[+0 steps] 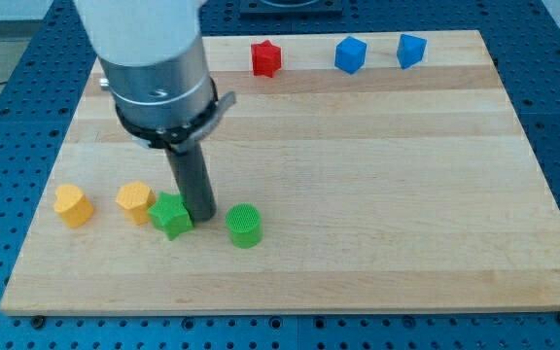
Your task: Arrange the green blocks and yellow blocks together
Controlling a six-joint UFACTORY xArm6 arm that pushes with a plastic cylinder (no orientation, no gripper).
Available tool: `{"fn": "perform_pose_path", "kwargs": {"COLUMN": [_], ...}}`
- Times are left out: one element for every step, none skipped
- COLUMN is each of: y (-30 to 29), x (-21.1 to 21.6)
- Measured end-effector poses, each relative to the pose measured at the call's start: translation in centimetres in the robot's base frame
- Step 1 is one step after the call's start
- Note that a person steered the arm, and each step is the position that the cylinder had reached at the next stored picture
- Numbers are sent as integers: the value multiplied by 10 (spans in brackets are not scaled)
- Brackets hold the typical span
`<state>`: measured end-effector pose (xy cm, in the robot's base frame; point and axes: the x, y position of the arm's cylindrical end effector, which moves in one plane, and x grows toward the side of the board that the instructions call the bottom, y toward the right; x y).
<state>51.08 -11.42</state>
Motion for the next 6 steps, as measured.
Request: {"fn": "perform_pose_path", "kwargs": {"y": [-3, -70, -178, -190, -179, -159], "x": [-29, -72, -77, -68, -8, 8]}}
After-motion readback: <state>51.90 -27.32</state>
